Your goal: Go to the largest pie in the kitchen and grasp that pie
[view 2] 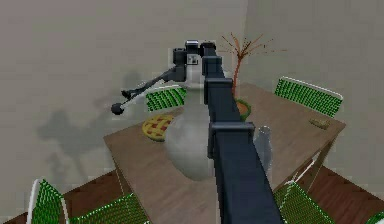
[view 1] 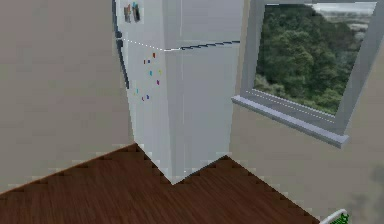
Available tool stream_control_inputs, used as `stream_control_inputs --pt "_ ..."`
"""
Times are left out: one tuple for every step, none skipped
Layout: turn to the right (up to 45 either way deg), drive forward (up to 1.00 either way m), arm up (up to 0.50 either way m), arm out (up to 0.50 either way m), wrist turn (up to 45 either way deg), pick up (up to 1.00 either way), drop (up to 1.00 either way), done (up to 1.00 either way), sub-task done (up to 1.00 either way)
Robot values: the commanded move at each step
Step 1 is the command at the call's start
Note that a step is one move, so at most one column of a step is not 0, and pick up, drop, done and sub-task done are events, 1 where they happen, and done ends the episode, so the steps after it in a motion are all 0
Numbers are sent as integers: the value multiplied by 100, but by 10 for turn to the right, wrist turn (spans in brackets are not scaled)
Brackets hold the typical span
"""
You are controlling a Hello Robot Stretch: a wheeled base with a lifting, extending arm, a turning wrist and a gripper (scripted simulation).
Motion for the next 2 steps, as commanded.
stream_control_inputs --pt "0 0 0 0 450 0 0 0 0" --pt "0 0 0 0 90 0 0 0 0"
